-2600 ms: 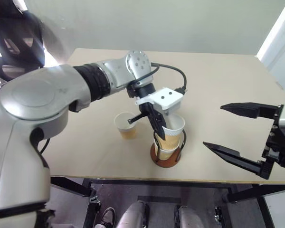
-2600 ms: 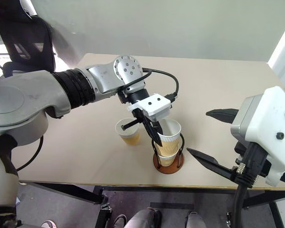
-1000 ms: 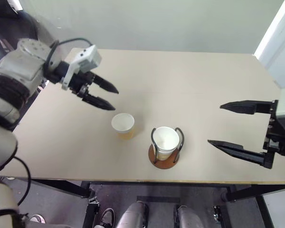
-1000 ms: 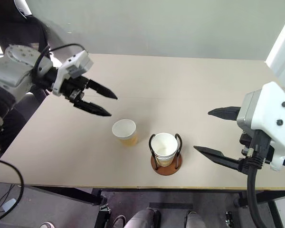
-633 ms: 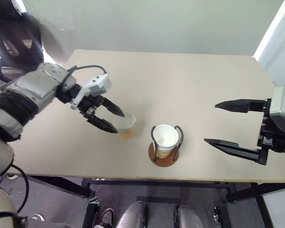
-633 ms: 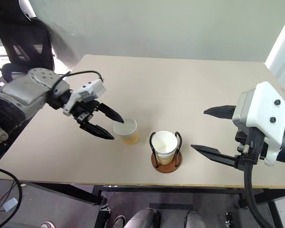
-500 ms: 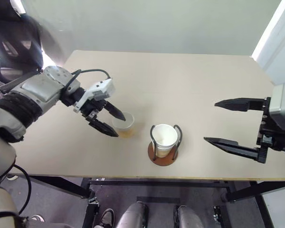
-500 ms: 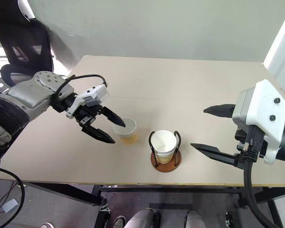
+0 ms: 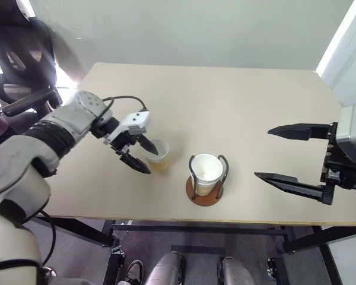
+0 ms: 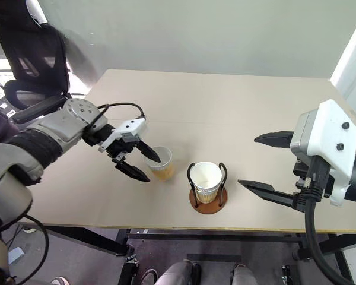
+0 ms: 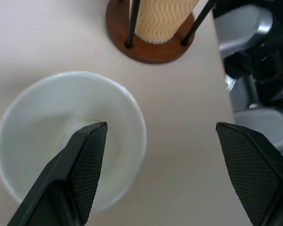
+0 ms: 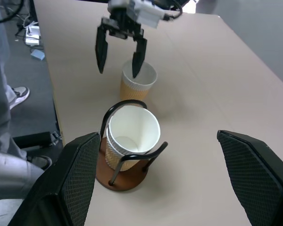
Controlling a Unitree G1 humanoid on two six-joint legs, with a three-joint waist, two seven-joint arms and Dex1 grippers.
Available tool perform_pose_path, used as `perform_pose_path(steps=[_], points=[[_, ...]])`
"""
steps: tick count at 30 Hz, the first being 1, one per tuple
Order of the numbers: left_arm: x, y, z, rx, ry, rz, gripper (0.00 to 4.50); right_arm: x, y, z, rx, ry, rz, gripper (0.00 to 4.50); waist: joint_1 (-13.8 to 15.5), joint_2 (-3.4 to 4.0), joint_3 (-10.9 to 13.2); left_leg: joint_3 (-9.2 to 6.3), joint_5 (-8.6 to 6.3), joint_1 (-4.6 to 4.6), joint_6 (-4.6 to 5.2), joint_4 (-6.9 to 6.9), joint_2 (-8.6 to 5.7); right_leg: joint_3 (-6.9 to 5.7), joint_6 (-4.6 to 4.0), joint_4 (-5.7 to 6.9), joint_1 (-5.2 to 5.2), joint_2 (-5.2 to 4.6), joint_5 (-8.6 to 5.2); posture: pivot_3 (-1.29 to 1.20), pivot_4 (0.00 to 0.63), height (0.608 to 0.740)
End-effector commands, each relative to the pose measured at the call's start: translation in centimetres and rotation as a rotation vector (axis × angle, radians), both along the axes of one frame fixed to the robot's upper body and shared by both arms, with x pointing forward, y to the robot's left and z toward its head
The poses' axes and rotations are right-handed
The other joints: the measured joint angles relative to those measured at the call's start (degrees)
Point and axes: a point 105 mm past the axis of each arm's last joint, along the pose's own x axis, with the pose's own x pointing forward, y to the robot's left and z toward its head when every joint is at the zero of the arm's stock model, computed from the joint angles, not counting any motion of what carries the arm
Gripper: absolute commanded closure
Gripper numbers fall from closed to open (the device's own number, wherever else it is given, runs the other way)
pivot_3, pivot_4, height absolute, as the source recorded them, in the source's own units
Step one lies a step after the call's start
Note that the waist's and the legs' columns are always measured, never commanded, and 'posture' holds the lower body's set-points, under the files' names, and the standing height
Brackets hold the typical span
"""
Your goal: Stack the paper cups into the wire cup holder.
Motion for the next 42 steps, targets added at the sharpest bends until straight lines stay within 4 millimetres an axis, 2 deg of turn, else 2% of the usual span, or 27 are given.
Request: perform_pose_path(steps=[1,4,8,11,12,13,16,20,24,26,32,36,42], points=[[0.4,0.1,0.5,0.009,-0.056,-0.038,0.56,-0.4,0.2,1.1,0.0,-0.06,-0.003,0.41,0.0,0.0,0.0,0.03,0.01,0.01,0.04,-0.01,-0.01,-0.02,-0.01,-0.01,0.0,0.01,0.0,0.0,0.15,0.74],[0.7,-0.5,0.2,-0.002,-0.074,-0.06,1.42,-0.5,0.2,1.2,0.001,-0.06,-0.005,0.41,0.0,-0.01,0.0,0.06,0.16,0.02,0.36,-0.04,-0.01,-0.01,0.0,-0.01,0.0,0.01,-0.01,0.0,0.15,0.74],[1.3,-1.4,1.1,-0.026,-0.124,-0.078,2.86,-0.6,0.2,1.2,0.001,-0.062,-0.012,0.41,0.1,-0.01,0.0,0.04,0.15,-0.02,0.4,-0.05,0.0,-0.02,0.0,-0.02,-0.01,-0.02,0.0,0.0,0.15,0.74],[1.4,-2.2,2.9,-0.068,-0.151,-0.086,3.93,-0.6,0.1,1.2,-0.004,-0.063,-0.022,0.41,0.1,-0.01,0.0,0.09,0.1,-0.01,0.48,-0.05,-0.01,0.0,0.13,-0.01,-0.02,-0.02,0.07,0.0,0.15,0.74],[1.0,-3.0,4.4,-0.106,-0.151,-0.1,4.28,-0.6,0.1,1.2,-0.005,-0.063,-0.026,0.41,0.0,-0.03,0.0,0.07,0.09,-0.02,0.5,-0.04,0.0,0.01,0.18,-0.01,-0.04,-0.03,0.08,0.0,0.15,0.74],[0.5,-3.6,5.6,-0.126,-0.154,-0.121,4.42,-0.6,0.1,1.2,-0.006,-0.063,-0.031,0.41,0.0,-0.06,0.0,0.09,0.09,-0.06,0.5,-0.05,-0.01,-0.03,0.21,-0.01,-0.08,0.0,0.09,0.0,0.15,0.74],[-0.4,-4.6,7.9,-0.162,-0.164,-0.165,4.42,-0.6,0.0,1.1,-0.004,-0.063,-0.042,0.41,0.2,-0.07,0.0,-0.02,0.07,-0.3,0.47,-0.06,-0.01,-0.11,0.28,-0.14,-0.23,0.05,0.16,0.0,0.15,0.74],[-1.1,-5.4,9.6,-0.164,-0.208,-0.228,4.42,-0.8,-0.1,1.0,-0.004,-0.067,-0.063,0.41,0.2,-0.02,0.0,0.06,-0.47,-0.13,0.06,-0.11,-0.04,-0.06,0.38,-0.18,-0.09,-0.03,0.02,0.0,0.15,0.74],[-3.5,-8.6,14.1,-0.333,-0.25,-0.366,4.42,-0.9,-0.2,0.9,-0.007,-0.078,-0.086,0.41,0.1,-0.15,0.1,0.0,-0.49,-0.16,0.14,-0.04,0.04,-0.02,0.4,-0.1,-0.13,-0.06,-0.09,0.0,0.15,0.74],[-4.8,-9.9,15.2,-0.382,-0.242,-0.442,4.42,-0.9,-0.3,0.9,-0.011,-0.086,-0.096,0.41,0.3,-0.17,0.1,-0.02,-0.47,-0.26,0.19,-0.04,0.05,-0.1,0.41,-0.16,-0.19,-0.05,-0.09,0.0,0.15,0.74],[-5.8,-12.0,15.7,-0.391,-0.264,-0.551,4.42,-1.2,-0.3,0.8,-0.014,-0.098,-0.13,0.41,0.3,-0.02,0.2,0.21,-0.75,0.11,0.39,-0.05,-0.03,-0.08,0.54,-0.2,0.17,-0.09,-0.36,0.0,0.15,0.74],[-5.8,-12.3,14.0,-0.309,-0.247,-0.585,4.42,-1.7,-0.7,0.7,-0.024,-0.093,-0.186,0.41,0.0,-0.01,0.2,0.27,-0.78,0.14,0.43,-0.05,0.02,0.01,0.64,-0.06,0.13,-0.13,-0.51,0.0,0.15,0.74],[-5.8,-12.8,13.1,-0.313,-0.202,-0.596,4.42,-2.2,-1.3,0.6,-0.028,-0.091,-0.254,0.41,0.0,0.0,0.2,0.27,-0.83,0.13,0.56,0.0,0.02,-0.01,0.61,-0.07,0.13,-0.12,-0.54,0.0,0.15,0.74]])
